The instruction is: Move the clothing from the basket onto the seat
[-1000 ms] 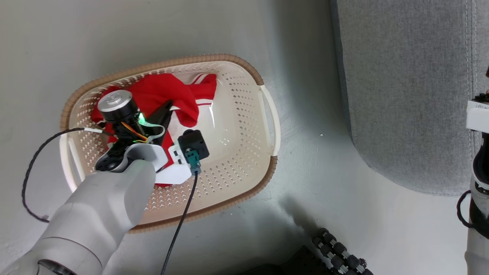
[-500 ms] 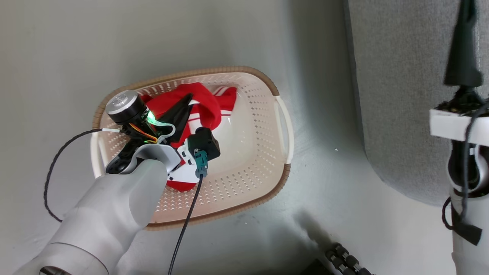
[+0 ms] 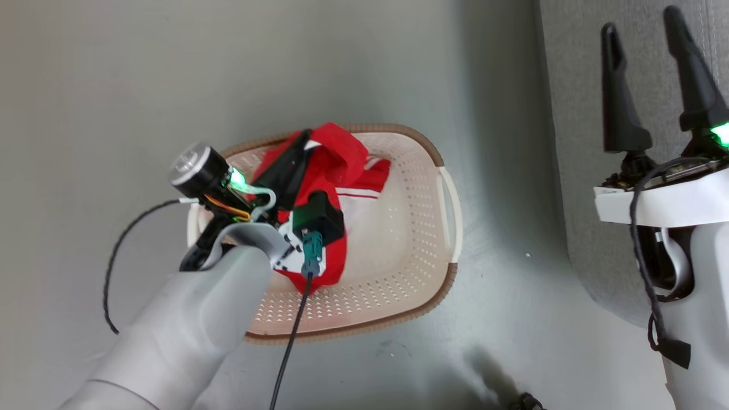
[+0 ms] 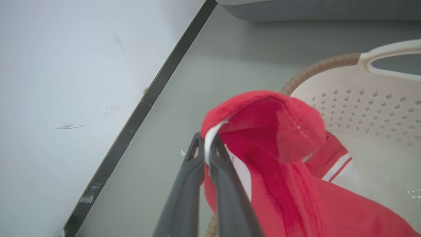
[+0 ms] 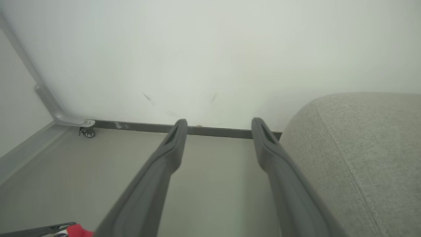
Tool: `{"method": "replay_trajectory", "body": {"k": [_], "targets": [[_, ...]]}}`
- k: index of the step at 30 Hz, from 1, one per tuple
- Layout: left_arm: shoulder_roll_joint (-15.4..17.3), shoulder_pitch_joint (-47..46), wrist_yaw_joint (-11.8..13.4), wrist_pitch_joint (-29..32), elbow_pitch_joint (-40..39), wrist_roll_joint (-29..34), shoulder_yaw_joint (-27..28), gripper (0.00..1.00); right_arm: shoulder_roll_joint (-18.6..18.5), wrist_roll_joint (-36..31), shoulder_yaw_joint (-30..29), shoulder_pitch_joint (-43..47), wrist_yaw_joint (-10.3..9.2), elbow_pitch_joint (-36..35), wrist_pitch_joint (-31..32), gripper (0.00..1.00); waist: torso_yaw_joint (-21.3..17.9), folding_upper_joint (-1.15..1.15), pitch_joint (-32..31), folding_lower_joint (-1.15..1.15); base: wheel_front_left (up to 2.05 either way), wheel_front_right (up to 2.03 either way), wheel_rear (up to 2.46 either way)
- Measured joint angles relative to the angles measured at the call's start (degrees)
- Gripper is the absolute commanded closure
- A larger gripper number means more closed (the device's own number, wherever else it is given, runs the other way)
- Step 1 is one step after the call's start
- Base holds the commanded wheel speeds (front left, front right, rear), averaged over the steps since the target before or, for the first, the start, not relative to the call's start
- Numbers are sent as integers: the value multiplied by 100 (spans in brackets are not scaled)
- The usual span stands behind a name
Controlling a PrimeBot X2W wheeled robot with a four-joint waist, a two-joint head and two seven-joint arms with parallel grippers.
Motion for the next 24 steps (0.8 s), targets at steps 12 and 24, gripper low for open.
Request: {"method": "replay_trajectory", "body": {"k": [12,24], "targets": [[38,396,157,-52,-917,-335,191,100,-232,-67,229,12,0,237,0,0,372,0,-573,0,0,0,0],[357,671,183,-68,-1951,-768,480,100,-552,-109,399,241,0,354,0,0,660,0,-1192,0,0,0,0]]}}
